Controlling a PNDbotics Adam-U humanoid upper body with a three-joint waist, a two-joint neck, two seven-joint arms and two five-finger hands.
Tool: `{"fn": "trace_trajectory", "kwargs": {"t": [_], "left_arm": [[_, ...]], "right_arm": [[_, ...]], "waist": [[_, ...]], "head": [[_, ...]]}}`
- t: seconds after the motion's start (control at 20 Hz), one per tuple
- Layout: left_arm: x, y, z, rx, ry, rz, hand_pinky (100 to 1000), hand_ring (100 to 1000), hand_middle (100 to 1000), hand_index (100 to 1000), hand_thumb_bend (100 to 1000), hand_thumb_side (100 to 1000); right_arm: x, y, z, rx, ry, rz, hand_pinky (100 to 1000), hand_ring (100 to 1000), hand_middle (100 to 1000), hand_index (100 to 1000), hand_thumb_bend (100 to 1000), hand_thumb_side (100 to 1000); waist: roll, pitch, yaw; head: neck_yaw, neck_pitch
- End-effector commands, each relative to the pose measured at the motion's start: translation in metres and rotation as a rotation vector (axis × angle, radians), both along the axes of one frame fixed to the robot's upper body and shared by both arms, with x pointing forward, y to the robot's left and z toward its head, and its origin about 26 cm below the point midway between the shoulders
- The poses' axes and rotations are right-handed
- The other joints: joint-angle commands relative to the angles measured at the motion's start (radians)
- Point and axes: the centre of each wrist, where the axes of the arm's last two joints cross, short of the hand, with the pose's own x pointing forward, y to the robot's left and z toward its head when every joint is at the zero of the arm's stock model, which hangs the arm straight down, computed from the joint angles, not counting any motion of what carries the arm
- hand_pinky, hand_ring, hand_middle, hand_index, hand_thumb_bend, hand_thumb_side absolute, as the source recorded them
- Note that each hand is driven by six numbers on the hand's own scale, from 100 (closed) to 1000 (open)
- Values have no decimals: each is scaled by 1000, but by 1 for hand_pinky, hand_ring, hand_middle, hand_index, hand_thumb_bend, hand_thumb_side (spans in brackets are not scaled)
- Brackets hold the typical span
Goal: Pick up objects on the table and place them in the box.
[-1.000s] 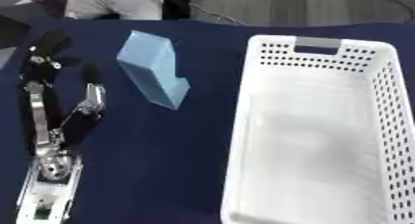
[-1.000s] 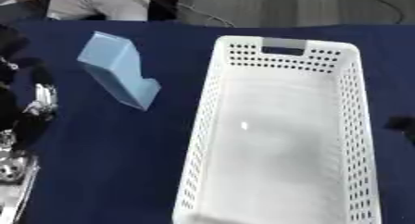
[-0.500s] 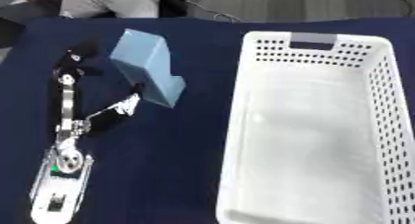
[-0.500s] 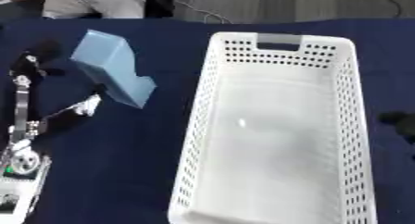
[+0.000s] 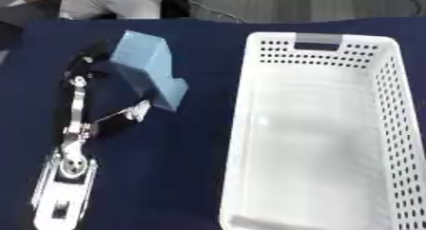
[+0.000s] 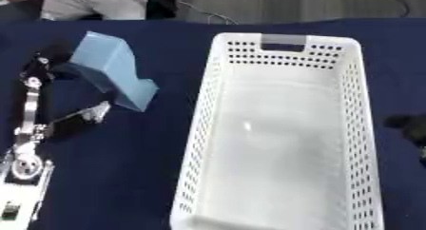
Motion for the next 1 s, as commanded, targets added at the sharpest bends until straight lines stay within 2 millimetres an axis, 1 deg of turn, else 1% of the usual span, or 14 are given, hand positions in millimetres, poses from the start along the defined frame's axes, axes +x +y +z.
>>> {"fn": "trace_trajectory", "kwargs": {"t": [0.05,0.1,0.2,0.4,0.5,0.75,1.0], "left_arm": [[-1,-3,7,19,-14,-2,652,835,824,931,485,239],[-1,-4,7,20,-10,-6,652,835,824,931,487,236],[-1,-5,7,22,-4,-14,653,834,820,929,463,270],[-1,-7,7,22,-2,-24,659,835,820,928,444,302],[-1,-8,8,19,-5,-27,668,836,820,929,446,316],[0,-11,12,6,-22,-33,677,836,822,929,457,384],[1,-12,20,33,-62,-17,686,839,829,930,503,358]], "right_arm": [[-2,-2,5,-16,-61,5,896,780,838,1000,100,793],[-2,-2,5,-16,-61,5,896,780,837,1000,100,793],[-2,-2,5,-16,-62,5,896,780,838,1000,100,793],[-2,-2,5,-17,-63,5,896,780,838,1000,100,793],[-2,-2,5,-18,-63,4,897,780,839,1000,100,793],[-2,-2,5,-18,-64,4,896,779,839,1000,100,793],[-2,-2,5,-19,-63,4,896,780,839,1000,100,792]], "waist": [[0,-17,-1],[0,-17,-1],[1,-17,-2],[1,-16,-2],[1,-15,-2],[0,-16,-2],[1,-18,-1]], "head": [[-11,1],[-11,0],[-10,0],[-8,-1],[-7,-1],[-6,-1],[-5,-1]]}}
